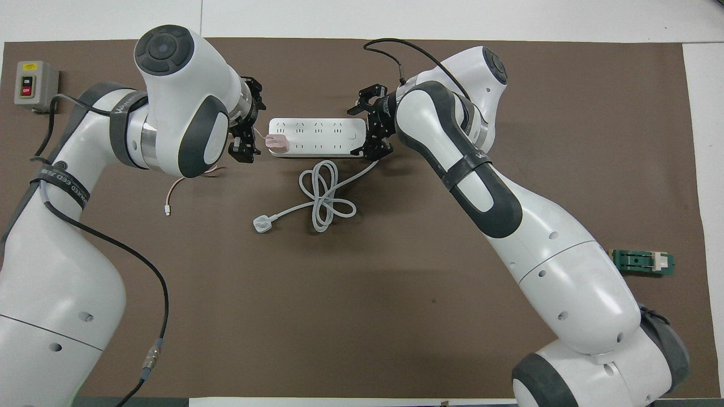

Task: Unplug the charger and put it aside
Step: 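Grasp the pink charger with the left gripper while the right gripper holds the strip, then pull the charger out with the left gripper while the right gripper releases the strip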

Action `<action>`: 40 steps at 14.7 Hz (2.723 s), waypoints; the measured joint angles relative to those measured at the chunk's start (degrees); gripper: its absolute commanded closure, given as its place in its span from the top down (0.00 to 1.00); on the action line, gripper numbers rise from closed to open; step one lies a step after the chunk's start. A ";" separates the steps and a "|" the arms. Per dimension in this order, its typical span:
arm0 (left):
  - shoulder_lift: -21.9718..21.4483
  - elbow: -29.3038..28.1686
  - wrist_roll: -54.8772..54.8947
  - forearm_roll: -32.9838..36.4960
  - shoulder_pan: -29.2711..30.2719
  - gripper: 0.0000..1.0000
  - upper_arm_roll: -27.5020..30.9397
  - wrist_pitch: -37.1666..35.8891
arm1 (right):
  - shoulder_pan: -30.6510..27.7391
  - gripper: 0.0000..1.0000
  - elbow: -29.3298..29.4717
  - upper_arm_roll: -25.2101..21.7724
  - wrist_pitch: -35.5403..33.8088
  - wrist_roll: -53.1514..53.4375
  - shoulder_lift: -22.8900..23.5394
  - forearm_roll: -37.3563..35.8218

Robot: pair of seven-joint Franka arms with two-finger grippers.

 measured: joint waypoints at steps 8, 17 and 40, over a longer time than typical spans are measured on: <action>0.02 -7.79 -1.44 1.21 -2.69 1.00 0.05 8.28 | 1.25 1.00 0.46 0.00 0.00 -2.90 0.51 0.00; -0.21 -8.58 -4.12 1.22 -2.73 0.00 0.24 9.84 | 0.89 1.00 0.86 -0.81 0.08 -7.77 1.71 0.00; -1.58 0.30 -2.63 2.56 0.73 0.00 1.24 -2.10 | 0.94 0.47 0.81 -0.84 0.41 -7.64 1.68 0.02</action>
